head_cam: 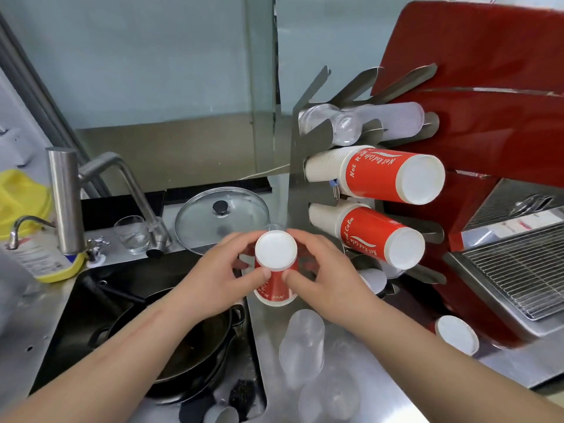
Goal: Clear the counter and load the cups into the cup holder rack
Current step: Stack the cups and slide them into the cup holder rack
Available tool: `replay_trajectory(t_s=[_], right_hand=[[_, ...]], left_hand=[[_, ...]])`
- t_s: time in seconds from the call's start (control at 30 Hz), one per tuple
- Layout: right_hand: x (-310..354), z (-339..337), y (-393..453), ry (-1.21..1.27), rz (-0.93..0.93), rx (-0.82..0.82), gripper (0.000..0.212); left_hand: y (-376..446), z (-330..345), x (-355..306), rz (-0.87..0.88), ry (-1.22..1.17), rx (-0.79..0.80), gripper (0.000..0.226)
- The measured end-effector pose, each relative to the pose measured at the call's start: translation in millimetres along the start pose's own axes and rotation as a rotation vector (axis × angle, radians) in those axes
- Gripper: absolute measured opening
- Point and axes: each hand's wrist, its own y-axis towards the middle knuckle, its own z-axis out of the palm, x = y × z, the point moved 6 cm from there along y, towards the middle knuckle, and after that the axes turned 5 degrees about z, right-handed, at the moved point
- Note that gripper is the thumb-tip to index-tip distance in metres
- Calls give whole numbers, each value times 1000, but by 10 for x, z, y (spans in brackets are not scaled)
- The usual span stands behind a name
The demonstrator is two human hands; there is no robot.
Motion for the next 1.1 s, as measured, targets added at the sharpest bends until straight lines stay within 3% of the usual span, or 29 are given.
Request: replay_trajectory(t_s=[0.27,0.5,0.83,1.1], right_hand=[[446,-562,-447,103,-201,-49,56],[318,-1155,-858,135,-311,-99,57],[-614,-2026,-1507,160,-208,-213,58],[-1377,-2205,-1705,116,9,-220,58]], left_hand=[[-179,-41,-873,158,-2,-105,51],[-175,402,-1413,203,-124,-91,56],[50,1757,-1878,168,-311,34,53],[286,2533,-1711,71,-215,69,59]])
